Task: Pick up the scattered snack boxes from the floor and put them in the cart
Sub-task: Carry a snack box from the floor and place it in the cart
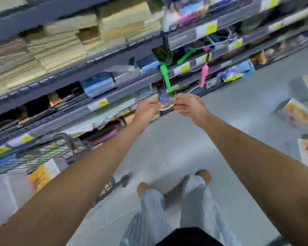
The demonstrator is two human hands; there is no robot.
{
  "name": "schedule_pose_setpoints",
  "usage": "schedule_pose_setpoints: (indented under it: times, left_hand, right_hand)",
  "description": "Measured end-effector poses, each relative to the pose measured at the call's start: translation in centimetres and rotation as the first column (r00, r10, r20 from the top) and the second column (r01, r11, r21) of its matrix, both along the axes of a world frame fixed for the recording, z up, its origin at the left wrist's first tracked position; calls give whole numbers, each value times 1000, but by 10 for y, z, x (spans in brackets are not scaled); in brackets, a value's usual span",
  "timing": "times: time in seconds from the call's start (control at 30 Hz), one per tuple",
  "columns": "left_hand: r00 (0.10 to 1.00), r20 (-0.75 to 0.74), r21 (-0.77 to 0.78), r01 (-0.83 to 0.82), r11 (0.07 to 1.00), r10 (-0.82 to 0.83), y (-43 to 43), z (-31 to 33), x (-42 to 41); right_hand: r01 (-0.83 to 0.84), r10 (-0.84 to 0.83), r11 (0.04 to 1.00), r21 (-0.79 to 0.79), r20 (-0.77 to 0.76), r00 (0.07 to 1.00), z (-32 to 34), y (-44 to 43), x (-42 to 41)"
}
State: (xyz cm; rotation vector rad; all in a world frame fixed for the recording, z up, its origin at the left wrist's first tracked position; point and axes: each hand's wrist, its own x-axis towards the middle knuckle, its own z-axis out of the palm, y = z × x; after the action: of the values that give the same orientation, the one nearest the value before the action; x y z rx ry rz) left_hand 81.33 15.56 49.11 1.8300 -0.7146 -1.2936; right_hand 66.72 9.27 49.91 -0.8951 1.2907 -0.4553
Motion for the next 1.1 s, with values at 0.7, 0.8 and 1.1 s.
schedule_pose_setpoints:
  times: [0.7, 0.8, 1.1]
  left_hand:
    - [818, -68, 56, 575, 816, -572, -194, 22, -465]
    - [788, -54, 79, 616, 784, -614, -214, 17, -501]
    - [688, -7, 60, 725, 686, -726, -323, 10, -615]
  right_hand:
    - [638, -638, 769, 39, -7, 770, -4, -91, -462]
    - [697, -698, 716, 50, 7, 716, -10, -105, -498]
    - [800, -800, 600, 30, 22, 599, -25, -188, -609]
